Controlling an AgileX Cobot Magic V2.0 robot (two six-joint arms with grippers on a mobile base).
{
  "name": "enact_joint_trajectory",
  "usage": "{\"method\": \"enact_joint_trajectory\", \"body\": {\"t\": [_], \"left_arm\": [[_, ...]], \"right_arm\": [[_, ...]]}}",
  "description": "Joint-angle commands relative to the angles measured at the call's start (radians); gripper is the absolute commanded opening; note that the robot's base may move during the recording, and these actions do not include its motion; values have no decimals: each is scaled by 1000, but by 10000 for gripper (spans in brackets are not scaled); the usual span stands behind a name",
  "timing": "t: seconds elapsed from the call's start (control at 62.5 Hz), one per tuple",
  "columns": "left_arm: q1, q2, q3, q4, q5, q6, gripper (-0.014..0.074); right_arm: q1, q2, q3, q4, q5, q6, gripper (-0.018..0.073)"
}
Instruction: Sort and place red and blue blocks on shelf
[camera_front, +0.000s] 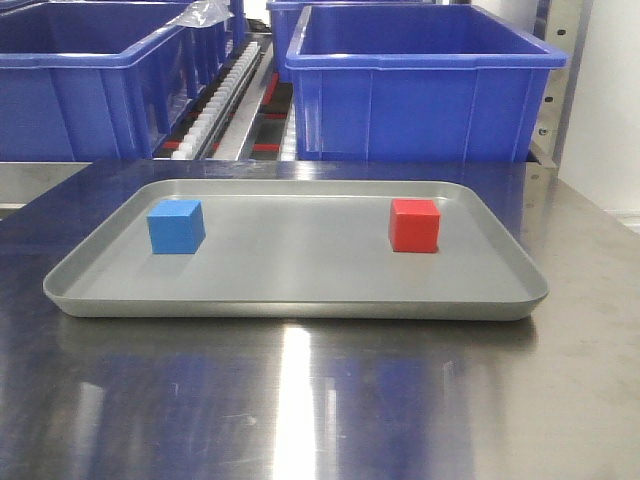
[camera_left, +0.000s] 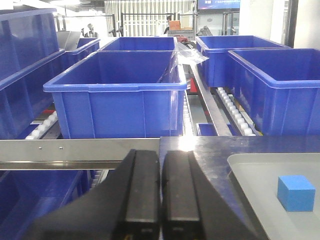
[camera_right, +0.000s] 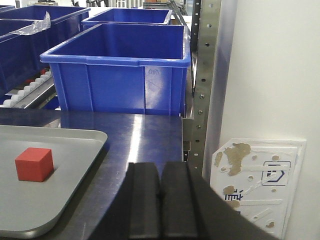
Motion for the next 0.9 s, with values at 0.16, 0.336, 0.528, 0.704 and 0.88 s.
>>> {"method": "enact_joint_trajectory", "body": {"t": [0.16, 0.336, 0.528, 0.704, 0.88], "left_arm": [[-4, -24, 45, -7, -86, -7, 125], [-4, -24, 45, -7, -86, -7, 125], [-4, -24, 45, -7, -86, -7, 125], [-4, -24, 45, -7, -86, -7, 125], [-4, -24, 45, -7, -86, -7, 125]], "right_arm": [[-7, -20, -23, -8, -91, -6, 50], [-7, -20, -26, 24, -90, -5, 50], [-7, -1, -159, 52, 139, -6, 50], [-7, 127, -337, 52, 437, -6, 50], [-7, 341, -445, 60, 538, -6, 50]]}}
